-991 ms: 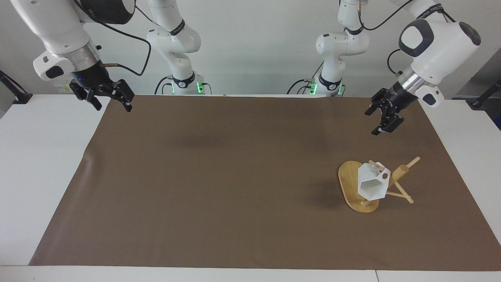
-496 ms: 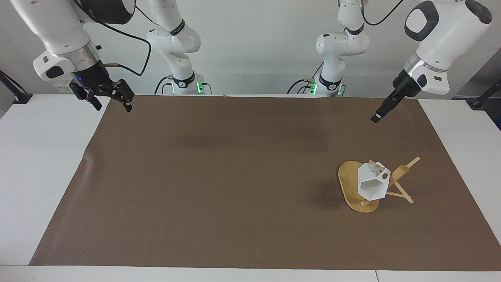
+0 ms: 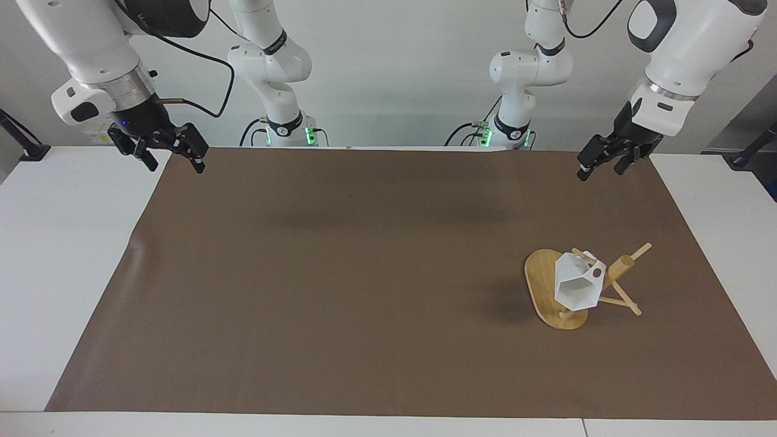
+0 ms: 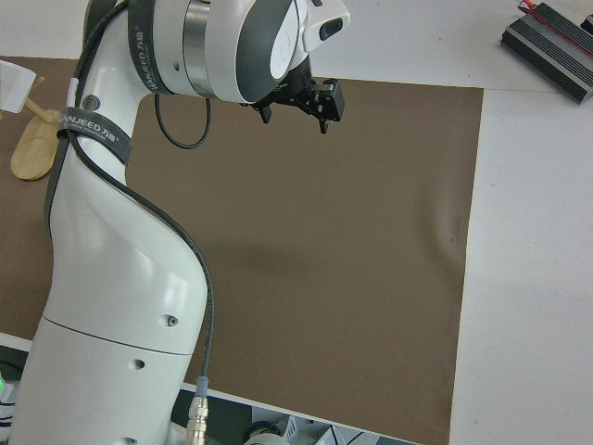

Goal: Hang cup on rack

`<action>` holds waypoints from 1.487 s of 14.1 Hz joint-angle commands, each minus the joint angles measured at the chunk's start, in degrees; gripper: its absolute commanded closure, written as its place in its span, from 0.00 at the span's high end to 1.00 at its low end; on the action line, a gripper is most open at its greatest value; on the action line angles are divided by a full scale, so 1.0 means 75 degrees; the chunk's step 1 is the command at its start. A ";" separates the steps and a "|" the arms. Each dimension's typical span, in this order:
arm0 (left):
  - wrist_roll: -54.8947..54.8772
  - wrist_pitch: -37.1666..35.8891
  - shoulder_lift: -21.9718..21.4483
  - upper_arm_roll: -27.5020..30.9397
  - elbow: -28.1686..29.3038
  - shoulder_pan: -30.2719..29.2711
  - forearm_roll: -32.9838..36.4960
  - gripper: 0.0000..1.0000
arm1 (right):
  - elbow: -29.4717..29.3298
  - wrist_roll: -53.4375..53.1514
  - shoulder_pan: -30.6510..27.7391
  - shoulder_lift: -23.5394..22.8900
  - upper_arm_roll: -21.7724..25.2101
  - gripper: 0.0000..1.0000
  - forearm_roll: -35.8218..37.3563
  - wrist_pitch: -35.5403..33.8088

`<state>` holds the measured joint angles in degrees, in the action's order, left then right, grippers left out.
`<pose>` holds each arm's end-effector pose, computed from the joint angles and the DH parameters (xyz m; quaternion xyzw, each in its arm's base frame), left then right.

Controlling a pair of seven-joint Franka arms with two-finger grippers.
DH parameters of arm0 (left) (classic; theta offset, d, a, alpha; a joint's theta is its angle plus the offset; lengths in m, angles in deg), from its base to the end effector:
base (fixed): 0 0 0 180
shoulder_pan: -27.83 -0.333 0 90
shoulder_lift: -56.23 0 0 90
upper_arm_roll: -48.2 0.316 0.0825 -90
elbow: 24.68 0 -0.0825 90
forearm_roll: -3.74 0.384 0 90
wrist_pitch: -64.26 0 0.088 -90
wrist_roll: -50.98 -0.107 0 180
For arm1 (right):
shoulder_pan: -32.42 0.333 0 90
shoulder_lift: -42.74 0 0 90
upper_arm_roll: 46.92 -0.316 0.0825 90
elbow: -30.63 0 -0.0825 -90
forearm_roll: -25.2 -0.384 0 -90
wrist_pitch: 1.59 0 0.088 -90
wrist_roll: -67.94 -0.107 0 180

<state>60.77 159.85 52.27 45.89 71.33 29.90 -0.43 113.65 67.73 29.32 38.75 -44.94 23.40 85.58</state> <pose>0.5395 -0.0492 0.6215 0.9977 0.0496 0.0263 0.0384 0.5699 -0.0464 0.6382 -0.9989 0.0453 -0.0020 0.0144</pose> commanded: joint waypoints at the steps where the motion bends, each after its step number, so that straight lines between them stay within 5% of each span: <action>1: -0.1430 -0.0322 0.0140 0.0074 -0.0461 0.0123 0.0251 1.00 | 0.0086 0.0146 -0.0032 0.0075 -0.0019 1.00 0.0052 -0.0022; 10: -0.2255 -0.1903 0.0702 -0.0078 -0.2042 0.0217 0.0791 1.00 | 0.0109 0.0146 0.0026 0.0075 -0.0019 1.00 0.0298 0.0060; 21: -0.2267 -0.2186 0.0258 0.0414 -0.1622 0.0346 0.0697 1.00 | 0.0215 0.0251 0.0015 0.0098 -0.0101 1.00 0.0615 0.0224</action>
<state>44.30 144.07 55.38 47.81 57.63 31.19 4.22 113.95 68.21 29.76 38.74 -45.35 26.77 86.07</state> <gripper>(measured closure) 0.000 0.000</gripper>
